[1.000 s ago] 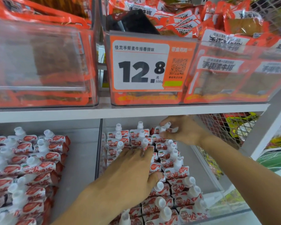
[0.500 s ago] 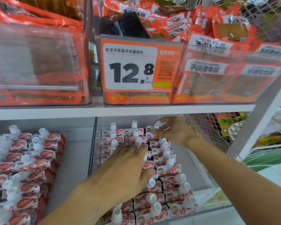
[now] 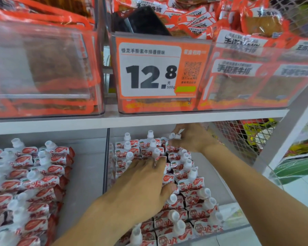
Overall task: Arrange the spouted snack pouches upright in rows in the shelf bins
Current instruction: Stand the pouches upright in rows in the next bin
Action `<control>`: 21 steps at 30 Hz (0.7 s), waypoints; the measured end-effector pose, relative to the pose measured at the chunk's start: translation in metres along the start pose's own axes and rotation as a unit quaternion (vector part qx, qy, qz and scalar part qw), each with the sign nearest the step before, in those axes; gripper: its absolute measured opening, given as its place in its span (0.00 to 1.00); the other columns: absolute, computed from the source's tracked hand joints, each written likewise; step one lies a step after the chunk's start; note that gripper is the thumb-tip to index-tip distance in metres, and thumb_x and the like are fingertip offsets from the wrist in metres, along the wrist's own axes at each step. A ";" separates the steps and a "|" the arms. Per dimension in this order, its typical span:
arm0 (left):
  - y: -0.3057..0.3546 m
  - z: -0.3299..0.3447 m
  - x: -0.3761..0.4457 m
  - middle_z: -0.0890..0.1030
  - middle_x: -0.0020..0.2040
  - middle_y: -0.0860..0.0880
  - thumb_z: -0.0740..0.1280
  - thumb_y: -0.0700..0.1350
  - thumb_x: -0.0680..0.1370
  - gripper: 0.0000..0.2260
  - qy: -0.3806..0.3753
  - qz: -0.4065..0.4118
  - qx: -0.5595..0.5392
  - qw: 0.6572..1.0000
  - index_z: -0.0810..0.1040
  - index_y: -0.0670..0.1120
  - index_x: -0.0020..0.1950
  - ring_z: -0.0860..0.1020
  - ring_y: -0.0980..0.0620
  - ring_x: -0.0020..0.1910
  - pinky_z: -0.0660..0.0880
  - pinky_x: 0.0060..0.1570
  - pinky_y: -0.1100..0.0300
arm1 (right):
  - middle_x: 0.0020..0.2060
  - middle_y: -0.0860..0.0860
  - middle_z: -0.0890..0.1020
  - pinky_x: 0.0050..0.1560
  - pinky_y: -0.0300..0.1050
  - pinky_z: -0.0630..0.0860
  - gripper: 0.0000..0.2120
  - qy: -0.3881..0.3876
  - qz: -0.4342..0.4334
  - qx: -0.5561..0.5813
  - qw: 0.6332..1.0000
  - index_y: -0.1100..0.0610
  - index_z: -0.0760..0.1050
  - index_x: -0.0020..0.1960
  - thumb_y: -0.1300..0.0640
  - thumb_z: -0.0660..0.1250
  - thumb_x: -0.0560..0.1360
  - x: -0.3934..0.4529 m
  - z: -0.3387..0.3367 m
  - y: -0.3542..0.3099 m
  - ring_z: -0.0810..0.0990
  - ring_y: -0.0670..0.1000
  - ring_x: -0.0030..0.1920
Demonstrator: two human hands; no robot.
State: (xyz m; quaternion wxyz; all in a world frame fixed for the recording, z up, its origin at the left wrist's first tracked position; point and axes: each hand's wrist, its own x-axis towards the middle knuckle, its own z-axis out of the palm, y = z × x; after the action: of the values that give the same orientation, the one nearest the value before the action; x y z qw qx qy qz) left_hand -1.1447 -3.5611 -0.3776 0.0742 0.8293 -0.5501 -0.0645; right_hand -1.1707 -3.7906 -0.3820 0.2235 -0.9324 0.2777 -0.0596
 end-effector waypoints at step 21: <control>0.004 -0.007 -0.003 0.59 0.78 0.48 0.51 0.63 0.81 0.32 -0.037 -0.001 -0.001 0.999 0.45 0.50 0.79 0.58 0.48 0.76 0.54 0.74 0.55 | 0.71 0.49 0.69 0.66 0.45 0.69 0.30 -0.086 0.086 0.239 0.963 0.48 0.65 0.73 0.49 0.73 0.74 -0.039 -0.027 -0.013 0.71 0.50 0.68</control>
State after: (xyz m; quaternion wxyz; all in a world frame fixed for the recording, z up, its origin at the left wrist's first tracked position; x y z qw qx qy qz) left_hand -1.1479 -3.5591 -0.3701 0.0545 0.8267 -0.5517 -0.0958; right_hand -1.2039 -3.7699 -0.3518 0.4675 -0.8258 0.3145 -0.0245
